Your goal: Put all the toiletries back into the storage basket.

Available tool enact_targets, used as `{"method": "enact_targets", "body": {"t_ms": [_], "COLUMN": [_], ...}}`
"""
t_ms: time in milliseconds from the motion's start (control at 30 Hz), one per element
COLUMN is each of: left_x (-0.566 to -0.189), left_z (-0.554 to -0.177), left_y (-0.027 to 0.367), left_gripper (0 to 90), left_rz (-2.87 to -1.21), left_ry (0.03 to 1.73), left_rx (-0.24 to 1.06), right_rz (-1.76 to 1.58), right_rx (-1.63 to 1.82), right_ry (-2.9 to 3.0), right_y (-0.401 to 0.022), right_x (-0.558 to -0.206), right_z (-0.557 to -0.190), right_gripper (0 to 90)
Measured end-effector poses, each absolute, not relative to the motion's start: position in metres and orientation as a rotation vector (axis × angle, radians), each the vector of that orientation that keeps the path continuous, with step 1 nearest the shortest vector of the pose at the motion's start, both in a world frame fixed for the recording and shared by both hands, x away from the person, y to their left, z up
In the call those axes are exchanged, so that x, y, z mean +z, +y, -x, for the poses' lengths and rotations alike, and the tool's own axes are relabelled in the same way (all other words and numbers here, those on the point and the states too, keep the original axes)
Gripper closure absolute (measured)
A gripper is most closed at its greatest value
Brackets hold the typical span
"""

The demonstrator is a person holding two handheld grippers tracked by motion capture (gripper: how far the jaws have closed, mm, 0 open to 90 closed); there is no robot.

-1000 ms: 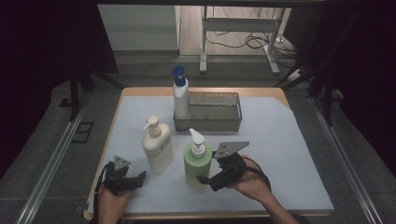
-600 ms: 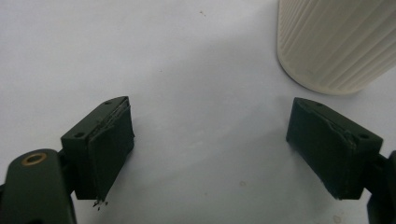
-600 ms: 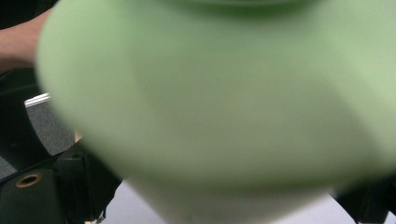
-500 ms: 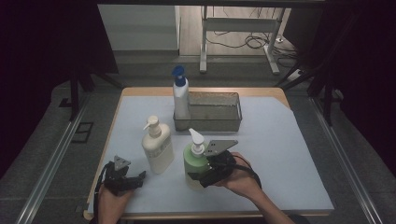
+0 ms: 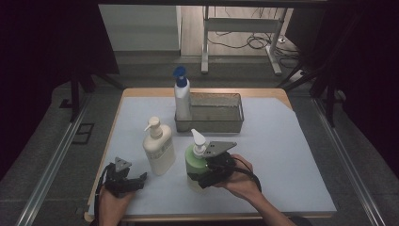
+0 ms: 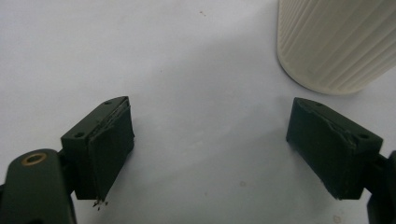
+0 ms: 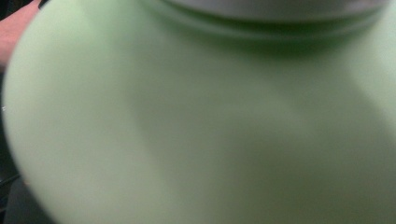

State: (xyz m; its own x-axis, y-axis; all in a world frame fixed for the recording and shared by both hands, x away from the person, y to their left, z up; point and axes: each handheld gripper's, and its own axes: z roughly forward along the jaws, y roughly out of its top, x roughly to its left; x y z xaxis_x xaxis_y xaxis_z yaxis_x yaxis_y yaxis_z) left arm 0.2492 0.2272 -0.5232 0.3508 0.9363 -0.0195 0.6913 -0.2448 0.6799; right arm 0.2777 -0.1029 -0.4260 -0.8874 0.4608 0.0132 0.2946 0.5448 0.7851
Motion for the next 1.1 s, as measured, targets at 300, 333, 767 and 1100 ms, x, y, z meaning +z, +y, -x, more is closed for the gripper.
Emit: {"method": "enact_targets", "body": {"t_ms": [300,333,767,1100], "left_x": [-0.523,-0.523,-0.523,-0.523], "left_z": [-0.249,-0.249,-0.249,-0.249], "left_y": [0.227,0.227,0.227,0.227], "left_gripper": [14.6,14.6,14.6,14.6], "left_rz": [-2.017,-2.017,-2.02,-2.018], "left_ry": [1.411,1.411,1.412,1.412], "left_rx": [0.533,0.534,0.531,0.533], "right_rz": [-0.695,-0.705,-0.789,-0.83], "right_rx": [1.258,1.258,1.252,1.233], "right_ry": [2.567,2.564,2.503,2.445], "right_y": [-0.11,-0.111,-0.122,-0.128], "right_x": [-0.419,-0.418,-0.404,-0.387], "right_z": [-0.286,-0.287,-0.307,-0.325], "right_gripper": [12.0,12.0,12.0,12.1]}}
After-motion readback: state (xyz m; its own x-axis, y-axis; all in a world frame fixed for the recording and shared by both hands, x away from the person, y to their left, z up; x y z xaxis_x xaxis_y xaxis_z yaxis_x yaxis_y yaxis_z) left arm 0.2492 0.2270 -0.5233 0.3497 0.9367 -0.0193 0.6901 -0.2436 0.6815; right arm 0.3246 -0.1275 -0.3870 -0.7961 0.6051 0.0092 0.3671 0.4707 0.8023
